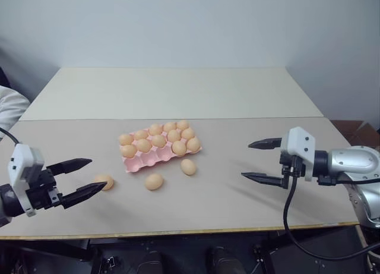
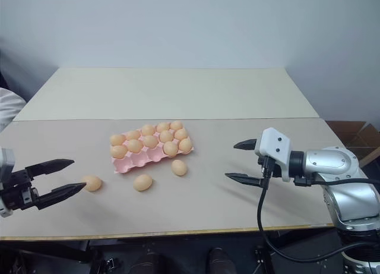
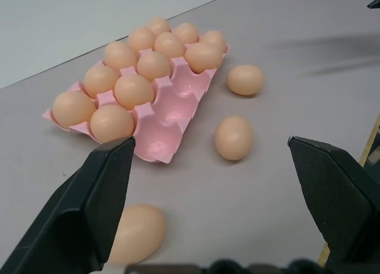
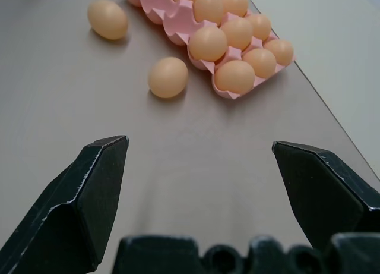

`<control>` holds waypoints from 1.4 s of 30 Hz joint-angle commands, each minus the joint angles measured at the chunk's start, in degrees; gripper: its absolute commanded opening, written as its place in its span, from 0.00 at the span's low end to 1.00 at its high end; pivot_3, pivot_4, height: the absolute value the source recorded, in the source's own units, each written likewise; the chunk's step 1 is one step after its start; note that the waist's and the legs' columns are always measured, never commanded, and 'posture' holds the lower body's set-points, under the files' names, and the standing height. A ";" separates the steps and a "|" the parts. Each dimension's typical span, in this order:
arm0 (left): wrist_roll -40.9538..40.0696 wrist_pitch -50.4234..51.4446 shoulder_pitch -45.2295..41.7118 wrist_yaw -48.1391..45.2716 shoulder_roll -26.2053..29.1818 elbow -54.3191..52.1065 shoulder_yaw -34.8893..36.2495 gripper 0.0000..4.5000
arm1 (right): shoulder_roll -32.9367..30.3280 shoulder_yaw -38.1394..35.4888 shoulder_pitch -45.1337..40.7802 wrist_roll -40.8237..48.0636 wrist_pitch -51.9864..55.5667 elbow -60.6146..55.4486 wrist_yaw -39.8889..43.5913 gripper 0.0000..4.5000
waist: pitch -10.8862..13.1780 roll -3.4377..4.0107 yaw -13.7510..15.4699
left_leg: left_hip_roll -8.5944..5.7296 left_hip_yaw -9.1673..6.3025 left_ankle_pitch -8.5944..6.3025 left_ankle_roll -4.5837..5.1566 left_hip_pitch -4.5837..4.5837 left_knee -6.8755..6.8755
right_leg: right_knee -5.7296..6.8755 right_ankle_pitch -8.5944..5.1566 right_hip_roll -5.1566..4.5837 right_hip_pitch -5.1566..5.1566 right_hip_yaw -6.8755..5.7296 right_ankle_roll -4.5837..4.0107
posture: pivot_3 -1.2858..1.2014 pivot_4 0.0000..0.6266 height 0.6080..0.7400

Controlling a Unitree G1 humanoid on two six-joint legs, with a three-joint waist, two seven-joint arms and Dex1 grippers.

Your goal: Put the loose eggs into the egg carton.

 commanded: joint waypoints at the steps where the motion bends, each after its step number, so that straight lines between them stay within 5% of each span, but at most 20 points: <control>1: -1.43 -0.07 -0.70 0.65 -0.21 -2.15 1.12 1.00 | 0.75 2.15 -1.79 0.72 0.52 -2.18 -2.13 1.00 | 0.00 0.00 0.04 | 0.00 0.00 0.00 0.00 -0.02 0.00 | -0.01 0.00 0.00 -0.01 0.00 0.00 | 0.52 0.24 1.00; 4: -1.99 0.08 -1.00 1.02 -0.30 -2.84 0.56 1.00 | 3.23 7.22 -3.61 -0.29 3.45 -2.57 -5.53 1.00 | 0.00 -0.01 0.01 | -0.01 0.00 0.05 0.08 -0.12 0.00 | -0.05 -0.01 0.01 -0.03 0.02 -0.01 | 0.52 0.24 1.00; 11: -2.54 0.58 -1.87 2.62 -0.94 -4.21 -0.84 1.00 | 20.28 26.60 -14.41 -11.21 17.74 1.13 -22.99 1.00 | -0.01 -0.01 -0.19 | -0.01 -0.01 0.25 0.41 -0.17 0.00 | 0.07 0.02 0.04 -0.15 0.06 -0.04 | 0.52 0.24 1.00; 18: -1.94 0.88 -1.70 3.21 -0.59 -4.54 -0.89 1.00 | 23.98 34.05 -17.70 -15.80 22.87 4.31 -26.78 1.00 | -0.04 -0.06 0.46 | -0.06 0.01 0.25 0.42 -0.29 0.01 | -0.11 0.03 -0.04 -0.11 0.01 -0.04 | 0.52 0.24 1.00; 21: -1.95 0.91 -2.13 3.45 -0.53 -4.40 -1.28 1.00 | 25.74 36.27 -18.14 -18.09 22.30 7.02 -28.46 0.87 | -0.05 -0.06 0.09 | -0.05 0.01 0.25 0.42 -0.29 0.01 | -0.07 0.04 -0.01 -0.12 0.01 -0.03 | 0.52 0.24 1.00; 26: -2.17 0.97 -2.15 3.57 -0.56 -4.92 -1.23 1.00 | 27.31 34.95 -18.37 -18.72 22.46 7.03 -29.30 0.48 | -0.04 -0.06 -0.01 | -0.01 -0.04 0.26 0.42 -0.24 0.01 | 0.04 0.08 0.03 -0.13 -0.03 0.04 | 0.52 0.24 1.00; 29: -2.43 1.12 -1.68 3.49 -0.58 -5.36 -0.49 1.00 | 26.50 33.65 -18.46 -17.78 23.38 3.97 -28.54 0.33 | -0.04 -0.06 -0.01 | -0.02 -0.03 0.26 0.41 -0.24 0.01 | 0.02 0.08 0.02 -0.12 -0.03 0.04 | 0.52 0.24 1.00; 35: -2.80 1.14 -0.25 3.75 -1.13 -6.48 0.97 1.00 | 28.44 31.51 -22.82 -14.34 24.37 0.22 -26.38 0.33 | -0.04 -0.06 -0.31 | 0.00 -0.03 0.26 0.41 -0.24 0.01 | 0.01 0.09 0.03 -0.13 -0.03 0.07 | 0.52 0.24 1.00; 41: -3.40 1.21 0.99 4.52 -1.50 -7.48 2.22 1.00 | 34.97 34.61 -30.53 -18.43 17.08 16.05 -29.10 0.33 | -0.04 -0.05 -0.37 | 0.03 -0.03 0.26 0.41 -0.18 0.01 | 0.08 0.07 0.05 -0.13 -0.06 -0.01 | 0.52 0.24 1.00; 42: -3.49 1.18 1.14 4.68 -1.52 -7.61 2.38 1.00 | 35.65 35.12 -31.22 -19.36 15.54 18.76 -29.43 0.39 | -0.04 -0.05 -0.32 | 0.03 -0.03 0.26 0.41 -0.18 0.01 | 0.08 0.07 0.05 -0.12 -0.07 -0.01 | 0.52 0.24 1.00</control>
